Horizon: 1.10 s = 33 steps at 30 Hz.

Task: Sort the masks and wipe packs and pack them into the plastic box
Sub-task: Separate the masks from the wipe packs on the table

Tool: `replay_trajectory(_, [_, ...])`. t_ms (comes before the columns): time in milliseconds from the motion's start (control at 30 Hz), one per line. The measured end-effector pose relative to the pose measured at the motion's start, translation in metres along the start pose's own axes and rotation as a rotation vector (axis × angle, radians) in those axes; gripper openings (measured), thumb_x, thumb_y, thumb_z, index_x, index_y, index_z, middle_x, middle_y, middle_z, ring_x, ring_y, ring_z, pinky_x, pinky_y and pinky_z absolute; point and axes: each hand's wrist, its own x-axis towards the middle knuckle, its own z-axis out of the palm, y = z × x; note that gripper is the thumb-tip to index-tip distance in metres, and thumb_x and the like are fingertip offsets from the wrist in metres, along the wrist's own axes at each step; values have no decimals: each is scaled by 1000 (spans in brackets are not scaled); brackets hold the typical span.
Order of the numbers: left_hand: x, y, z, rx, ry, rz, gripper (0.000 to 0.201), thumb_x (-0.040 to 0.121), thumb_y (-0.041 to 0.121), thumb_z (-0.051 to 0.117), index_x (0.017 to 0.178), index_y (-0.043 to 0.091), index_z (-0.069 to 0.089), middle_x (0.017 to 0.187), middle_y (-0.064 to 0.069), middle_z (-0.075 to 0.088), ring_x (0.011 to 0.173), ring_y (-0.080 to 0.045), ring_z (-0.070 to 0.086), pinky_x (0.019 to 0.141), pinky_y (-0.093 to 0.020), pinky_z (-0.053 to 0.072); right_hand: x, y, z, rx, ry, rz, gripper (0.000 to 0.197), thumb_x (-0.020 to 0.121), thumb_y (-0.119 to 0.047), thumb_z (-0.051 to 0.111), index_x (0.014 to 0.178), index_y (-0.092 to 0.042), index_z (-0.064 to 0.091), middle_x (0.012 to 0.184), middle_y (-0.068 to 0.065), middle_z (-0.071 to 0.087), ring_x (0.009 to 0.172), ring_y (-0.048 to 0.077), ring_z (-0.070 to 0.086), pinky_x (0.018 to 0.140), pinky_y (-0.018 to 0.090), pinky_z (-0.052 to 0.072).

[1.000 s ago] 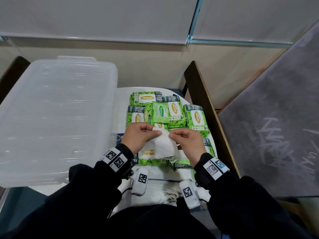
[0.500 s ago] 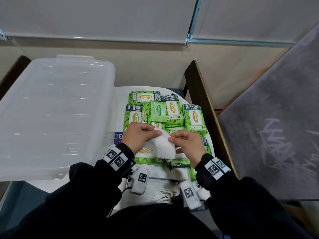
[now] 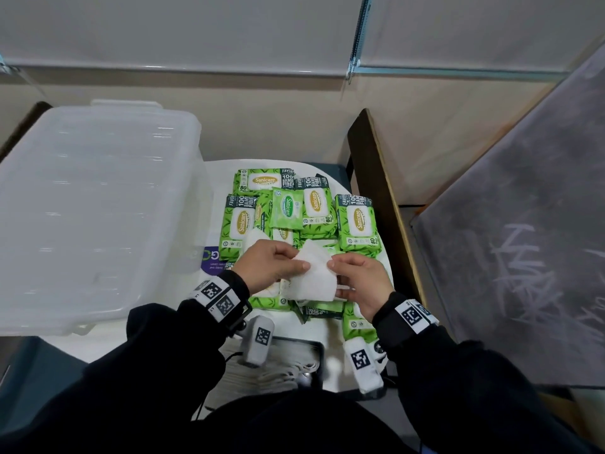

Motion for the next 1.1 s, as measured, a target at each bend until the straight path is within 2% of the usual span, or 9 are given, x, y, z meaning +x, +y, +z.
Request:
replay_trajectory(133, [9, -9, 4, 358, -102, -53, 16, 80, 27, 87, 85, 14, 77, 77, -3, 78, 68, -12, 69, 69, -29, 57, 15, 12, -32, 119, 83, 115, 12, 87, -2, 77, 92, -12, 74, 89, 11, 75, 72, 24, 66, 62, 35, 56])
replay_trajectory(200, [15, -12, 9, 326, -65, -101, 11, 81, 19, 85, 85, 12, 77, 76, -6, 77, 66, -17, 67, 68, -35, 58, 22, 16, -42, 150, 104, 161, 12, 87, 1, 76, 94, -8, 73, 86, 12, 75, 66, 23, 66, 58, 35, 57])
replay_trajectory(267, [21, -12, 13, 265, -16, -129, 6, 82, 14, 82, 84, 12, 77, 73, -9, 76, 61, -18, 64, 59, -32, 55, 30, 15, -48, 145, 111, 170, 12, 88, 3, 75, 95, -5, 72, 83, 12, 75, 62, 20, 67, 56, 34, 59])
replay_trajectory(367, [30, -7, 20, 117, 66, -194, 2, 86, 6, 75, 84, 6, 74, 70, -15, 72, 59, -20, 63, 59, -32, 53, 44, 11, -53, 87, 106, 161, 12, 85, 3, 77, 93, -5, 74, 83, 13, 75, 64, 22, 67, 75, 45, 63])
replay_trajectory(433, [35, -3, 25, 15, 113, -240, 9, 87, 1, 70, 78, 1, 71, 68, -17, 68, 54, -21, 63, 59, -32, 53, 52, 11, -54, 54, 102, 164, 12, 84, 3, 78, 93, -4, 74, 78, 13, 74, 63, 22, 65, 79, 49, 62])
replay_trajectory(533, [39, -3, 30, -26, 164, -282, 13, 85, 1, 70, 74, -3, 73, 66, -17, 67, 50, -22, 62, 55, -29, 53, 60, 13, -53, 13, 111, 168, 11, 83, 2, 79, 91, -3, 75, 74, 14, 69, 58, 21, 61, 64, 40, 62])
replay_trajectory(633, [39, -10, 35, -32, 205, -323, 11, 84, 4, 74, 77, -4, 76, 65, -13, 70, 55, -24, 66, 60, -37, 62, 67, 17, -53, -58, 124, 141, 10, 83, 4, 79, 91, 1, 74, 68, 14, 64, 50, 19, 57, 52, 33, 57])
replay_trajectory(767, [35, -21, 43, -38, 232, -351, 11, 80, 5, 75, 70, 2, 76, 64, -12, 71, 58, -25, 67, 67, -45, 65, 73, 26, -56, -145, 141, 126, 16, 80, 2, 83, 94, 3, 75, 72, 16, 70, 52, 19, 60, 51, 32, 55])
replay_trajectory(1100, [29, -30, 48, -66, 299, -380, 9, 80, 7, 78, 72, 2, 78, 73, -17, 74, 63, -28, 71, 67, -50, 65, 79, 36, -63, -218, 158, 107, 17, 75, -6, 88, 88, -4, 77, 70, 13, 72, 51, 20, 57, 46, 26, 45])
